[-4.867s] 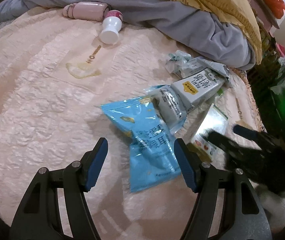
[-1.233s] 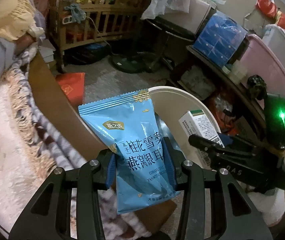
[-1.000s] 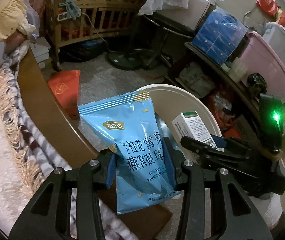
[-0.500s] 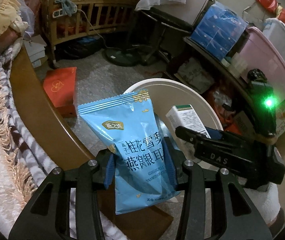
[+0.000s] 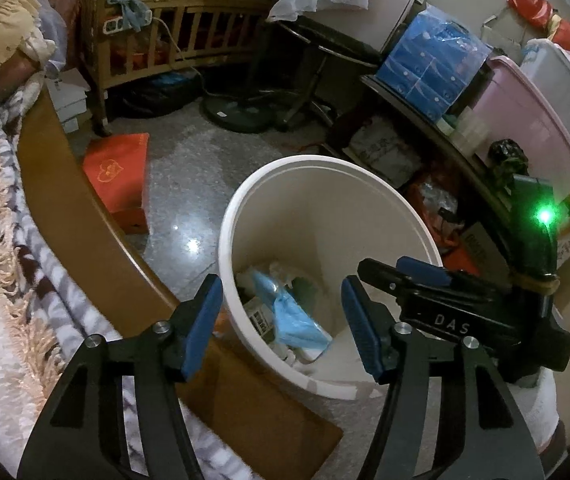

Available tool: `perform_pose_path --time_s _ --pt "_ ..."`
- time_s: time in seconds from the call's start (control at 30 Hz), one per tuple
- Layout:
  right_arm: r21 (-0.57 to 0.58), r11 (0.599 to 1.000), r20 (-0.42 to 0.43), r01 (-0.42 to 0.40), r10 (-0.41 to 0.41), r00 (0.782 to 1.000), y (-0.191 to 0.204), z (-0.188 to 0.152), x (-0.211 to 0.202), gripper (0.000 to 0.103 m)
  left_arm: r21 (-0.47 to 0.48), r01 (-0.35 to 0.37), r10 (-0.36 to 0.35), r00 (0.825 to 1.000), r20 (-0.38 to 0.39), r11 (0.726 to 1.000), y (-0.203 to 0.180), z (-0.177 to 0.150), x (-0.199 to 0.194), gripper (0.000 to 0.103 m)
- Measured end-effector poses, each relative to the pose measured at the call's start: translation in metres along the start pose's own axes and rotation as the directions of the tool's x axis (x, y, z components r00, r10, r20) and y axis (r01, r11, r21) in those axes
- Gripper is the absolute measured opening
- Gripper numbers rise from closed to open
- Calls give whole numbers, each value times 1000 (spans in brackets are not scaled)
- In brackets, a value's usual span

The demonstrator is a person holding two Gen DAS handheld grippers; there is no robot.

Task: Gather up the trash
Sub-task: 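Move both open tools back over the bed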

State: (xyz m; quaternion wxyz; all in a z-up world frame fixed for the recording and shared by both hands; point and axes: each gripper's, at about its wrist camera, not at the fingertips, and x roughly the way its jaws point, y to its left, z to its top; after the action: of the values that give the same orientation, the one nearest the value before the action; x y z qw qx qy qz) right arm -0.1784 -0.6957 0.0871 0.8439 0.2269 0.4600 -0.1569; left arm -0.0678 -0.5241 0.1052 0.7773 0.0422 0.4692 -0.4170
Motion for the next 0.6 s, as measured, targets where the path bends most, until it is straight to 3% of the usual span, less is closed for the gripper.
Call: perform_pose_path --time_s 0.3,0.6 --pt "-58 998 11 -18 19 1000 28 -5 -9 67 -13 -100 100 992 74 995 22 -13 -33 60" --pt "-137 988 18 -77 81 997 84 -10 -19 68 -68 -233 240 965 110 970 63 -30 -70 60"
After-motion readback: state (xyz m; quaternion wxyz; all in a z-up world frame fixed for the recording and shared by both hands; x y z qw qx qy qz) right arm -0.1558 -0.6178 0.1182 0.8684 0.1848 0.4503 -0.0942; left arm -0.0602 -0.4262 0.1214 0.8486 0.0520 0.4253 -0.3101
